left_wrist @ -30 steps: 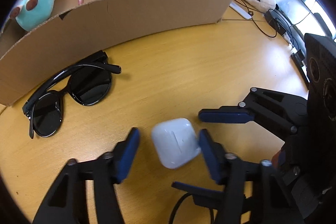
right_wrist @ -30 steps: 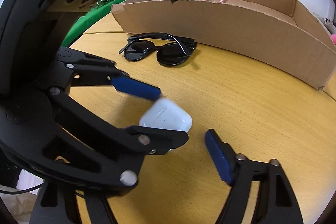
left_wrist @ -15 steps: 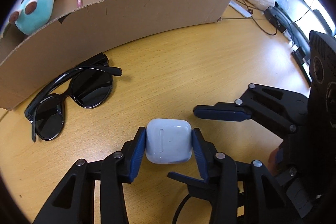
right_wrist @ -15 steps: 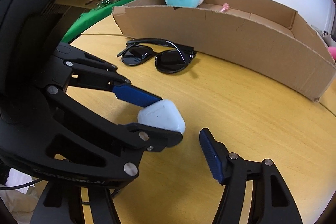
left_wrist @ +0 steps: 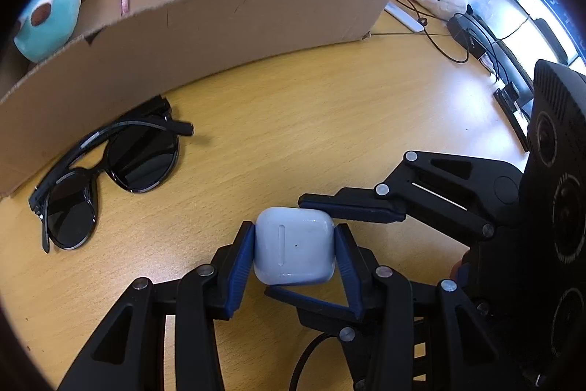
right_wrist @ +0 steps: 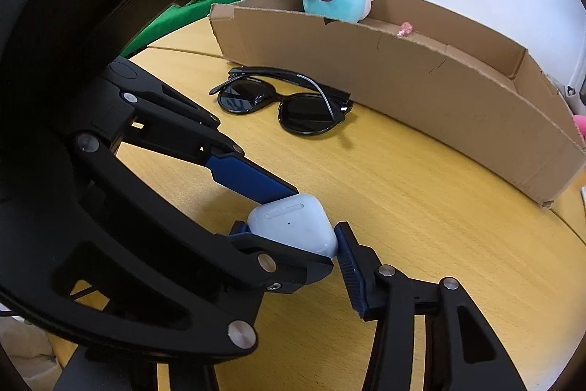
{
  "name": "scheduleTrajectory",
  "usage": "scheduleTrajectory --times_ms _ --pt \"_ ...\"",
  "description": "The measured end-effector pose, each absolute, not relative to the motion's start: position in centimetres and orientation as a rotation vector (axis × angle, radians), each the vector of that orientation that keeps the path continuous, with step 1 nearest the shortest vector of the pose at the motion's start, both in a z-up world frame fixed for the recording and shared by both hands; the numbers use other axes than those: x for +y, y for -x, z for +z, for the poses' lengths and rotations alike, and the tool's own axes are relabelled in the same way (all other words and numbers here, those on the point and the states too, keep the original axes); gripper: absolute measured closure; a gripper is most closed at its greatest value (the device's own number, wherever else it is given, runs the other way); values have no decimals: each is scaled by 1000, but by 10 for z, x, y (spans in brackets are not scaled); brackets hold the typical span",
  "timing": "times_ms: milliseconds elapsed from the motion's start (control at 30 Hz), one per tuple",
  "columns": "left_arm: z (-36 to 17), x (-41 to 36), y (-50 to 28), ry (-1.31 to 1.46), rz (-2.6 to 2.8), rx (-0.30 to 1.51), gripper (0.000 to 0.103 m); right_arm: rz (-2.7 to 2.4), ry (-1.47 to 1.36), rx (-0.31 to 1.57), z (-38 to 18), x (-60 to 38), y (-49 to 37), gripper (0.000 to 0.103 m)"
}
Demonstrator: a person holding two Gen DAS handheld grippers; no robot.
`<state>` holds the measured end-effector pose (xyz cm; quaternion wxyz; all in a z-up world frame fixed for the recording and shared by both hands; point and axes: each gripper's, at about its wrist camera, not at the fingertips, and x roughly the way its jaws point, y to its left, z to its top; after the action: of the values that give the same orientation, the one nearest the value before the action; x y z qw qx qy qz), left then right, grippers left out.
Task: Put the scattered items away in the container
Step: 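Lift the earbud case with the left gripper and carry it toward the box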
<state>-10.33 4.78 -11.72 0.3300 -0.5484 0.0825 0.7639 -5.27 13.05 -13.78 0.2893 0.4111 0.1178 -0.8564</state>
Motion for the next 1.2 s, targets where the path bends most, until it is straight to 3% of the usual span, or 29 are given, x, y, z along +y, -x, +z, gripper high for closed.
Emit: scheduleTrajectory --times_ms 900,1200 --pt "18 69 150 1049 2149 402 61 -2547 -746 473 -11 137 96 51" --pt "51 76 197 1019 2141 372 60 -2547 -720 414 24 152 143 51"
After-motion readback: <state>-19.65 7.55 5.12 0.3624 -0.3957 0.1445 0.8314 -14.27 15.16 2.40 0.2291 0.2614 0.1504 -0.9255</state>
